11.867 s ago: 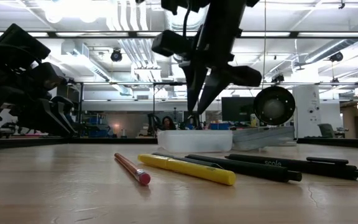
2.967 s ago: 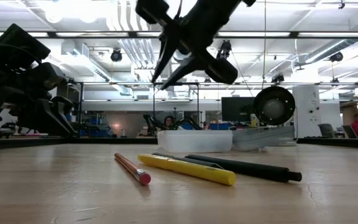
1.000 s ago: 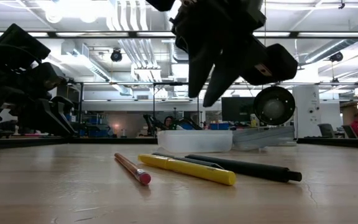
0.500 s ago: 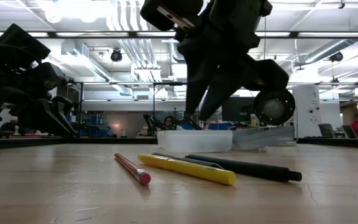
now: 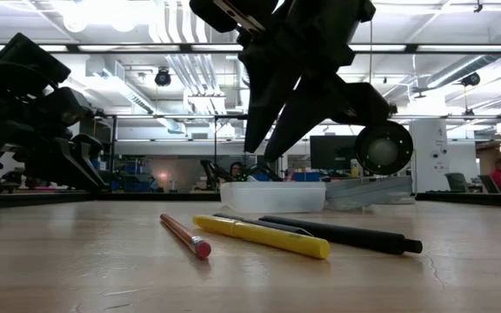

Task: Pick & place school supplies into a supply box
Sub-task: Put the right black pen into the supply box

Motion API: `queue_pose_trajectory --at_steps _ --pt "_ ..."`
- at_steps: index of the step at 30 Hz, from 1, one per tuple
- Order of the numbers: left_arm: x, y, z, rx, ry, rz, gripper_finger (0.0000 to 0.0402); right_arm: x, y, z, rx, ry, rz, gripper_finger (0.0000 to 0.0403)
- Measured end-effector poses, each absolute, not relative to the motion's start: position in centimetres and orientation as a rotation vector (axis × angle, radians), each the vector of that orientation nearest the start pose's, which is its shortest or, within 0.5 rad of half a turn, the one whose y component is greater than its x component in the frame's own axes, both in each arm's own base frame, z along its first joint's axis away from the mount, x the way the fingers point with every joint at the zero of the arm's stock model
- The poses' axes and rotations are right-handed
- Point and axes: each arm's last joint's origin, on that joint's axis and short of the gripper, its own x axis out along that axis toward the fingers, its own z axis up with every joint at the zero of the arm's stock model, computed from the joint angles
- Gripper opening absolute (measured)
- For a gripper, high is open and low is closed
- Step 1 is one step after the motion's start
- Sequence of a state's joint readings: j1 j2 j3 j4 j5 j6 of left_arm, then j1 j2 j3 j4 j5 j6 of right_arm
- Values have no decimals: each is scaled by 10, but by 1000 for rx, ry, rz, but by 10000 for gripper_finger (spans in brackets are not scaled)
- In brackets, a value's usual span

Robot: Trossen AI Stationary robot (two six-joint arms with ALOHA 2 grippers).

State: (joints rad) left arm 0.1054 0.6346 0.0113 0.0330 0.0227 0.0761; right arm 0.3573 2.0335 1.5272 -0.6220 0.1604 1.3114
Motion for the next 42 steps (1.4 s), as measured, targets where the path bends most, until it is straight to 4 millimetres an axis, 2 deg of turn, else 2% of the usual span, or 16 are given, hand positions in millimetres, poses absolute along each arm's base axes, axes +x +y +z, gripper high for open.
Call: queue_pose_trajectory --at_steps 24,38,42 --pt "121 12 112 36 592 57 67 392 150 183 831 1035 -515 74" --pt "121 12 112 36 592 57 67 379 150 161 790 1099 -549 75" --pt "121 12 112 36 592 58 67 381 156 146 763 1118 -538 75"
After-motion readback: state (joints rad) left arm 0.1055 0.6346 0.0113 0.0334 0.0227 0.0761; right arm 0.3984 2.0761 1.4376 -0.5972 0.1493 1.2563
